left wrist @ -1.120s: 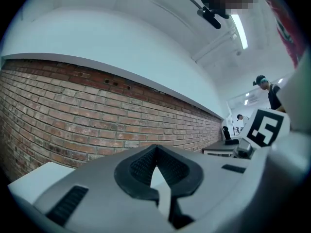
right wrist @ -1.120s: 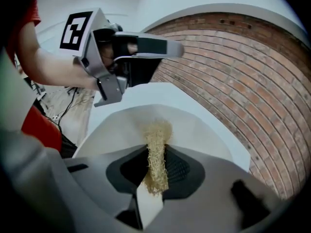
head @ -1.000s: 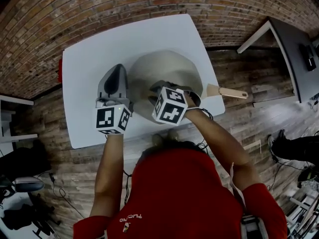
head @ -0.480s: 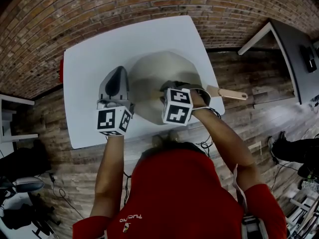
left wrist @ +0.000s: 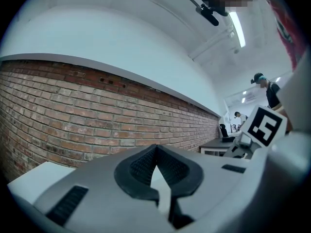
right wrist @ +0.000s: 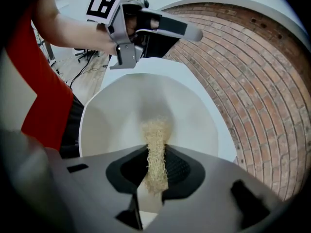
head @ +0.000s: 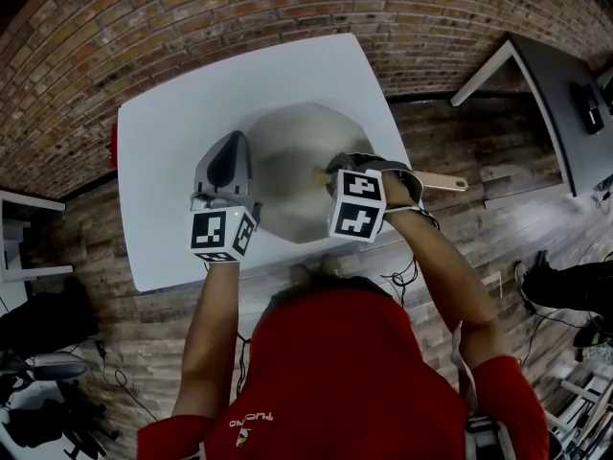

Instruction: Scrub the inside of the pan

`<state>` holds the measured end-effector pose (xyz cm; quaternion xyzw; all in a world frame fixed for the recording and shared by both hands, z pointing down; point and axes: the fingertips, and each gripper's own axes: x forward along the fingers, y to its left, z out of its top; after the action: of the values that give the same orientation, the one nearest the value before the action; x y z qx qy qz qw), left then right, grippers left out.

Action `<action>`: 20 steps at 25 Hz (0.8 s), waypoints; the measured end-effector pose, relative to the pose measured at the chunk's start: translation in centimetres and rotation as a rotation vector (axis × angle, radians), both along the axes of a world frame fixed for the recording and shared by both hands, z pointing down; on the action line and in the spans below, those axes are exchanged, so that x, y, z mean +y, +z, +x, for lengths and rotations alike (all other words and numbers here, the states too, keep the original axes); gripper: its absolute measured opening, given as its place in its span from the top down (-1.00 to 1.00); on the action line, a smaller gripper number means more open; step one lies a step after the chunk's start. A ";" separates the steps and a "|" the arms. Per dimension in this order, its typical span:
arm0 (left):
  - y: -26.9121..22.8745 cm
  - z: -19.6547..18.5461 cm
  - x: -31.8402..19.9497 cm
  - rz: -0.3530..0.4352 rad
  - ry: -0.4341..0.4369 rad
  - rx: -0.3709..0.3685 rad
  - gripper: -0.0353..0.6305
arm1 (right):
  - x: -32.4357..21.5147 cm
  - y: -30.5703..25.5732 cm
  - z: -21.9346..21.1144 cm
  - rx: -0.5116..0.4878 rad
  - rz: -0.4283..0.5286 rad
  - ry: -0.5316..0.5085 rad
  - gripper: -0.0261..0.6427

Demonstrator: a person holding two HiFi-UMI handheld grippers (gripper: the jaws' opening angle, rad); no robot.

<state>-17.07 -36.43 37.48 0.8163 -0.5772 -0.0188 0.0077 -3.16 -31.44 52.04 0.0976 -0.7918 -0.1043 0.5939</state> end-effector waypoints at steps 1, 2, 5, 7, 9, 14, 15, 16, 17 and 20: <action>-0.1 0.2 0.1 0.000 0.003 -0.003 0.85 | -0.2 -0.5 -0.1 -0.032 0.007 0.018 0.67; -0.2 0.4 0.1 0.001 0.005 -0.006 0.85 | -0.6 -1.2 -0.2 -0.079 0.015 0.045 0.67; -0.6 0.8 0.3 0.005 0.008 -0.010 0.85 | -2.1 -4.2 -0.9 -0.296 0.050 0.165 0.66; -1.2 1.2 0.6 0.011 0.013 -0.009 0.85 | -2.8 -6.7 -1.5 -0.465 0.065 0.224 0.67; -1.9 1.8 0.9 0.021 0.021 -0.002 0.85 | -3.1 -9.0 -2.1 -0.627 0.072 0.252 0.66; -3.5 3.8 1.7 0.036 0.045 0.022 0.85 | -3.3 -13.5 -2.7 -0.974 0.049 0.305 0.67; -3.8 4.1 1.8 0.040 0.050 0.018 0.85 | -3.2 -14.3 -2.9 -1.035 0.042 0.309 0.67; -4.1 4.4 1.9 0.045 0.055 0.014 0.85 | -3.1 -15.1 -3.0 -1.090 0.038 0.311 0.67; -4.4 4.7 2.1 0.049 0.058 0.012 0.85 | -3.0 -15.8 -3.1 -1.139 0.037 0.314 0.67; -5.1 5.2 2.5 0.056 0.066 0.014 0.85 | -2.6 -17.3 -3.2 -1.258 0.040 0.321 0.67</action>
<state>-11.88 -33.92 32.43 0.8348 -0.5490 -0.0402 -0.0103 -6.32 -34.03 34.74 0.2679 -0.9620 0.0482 0.0229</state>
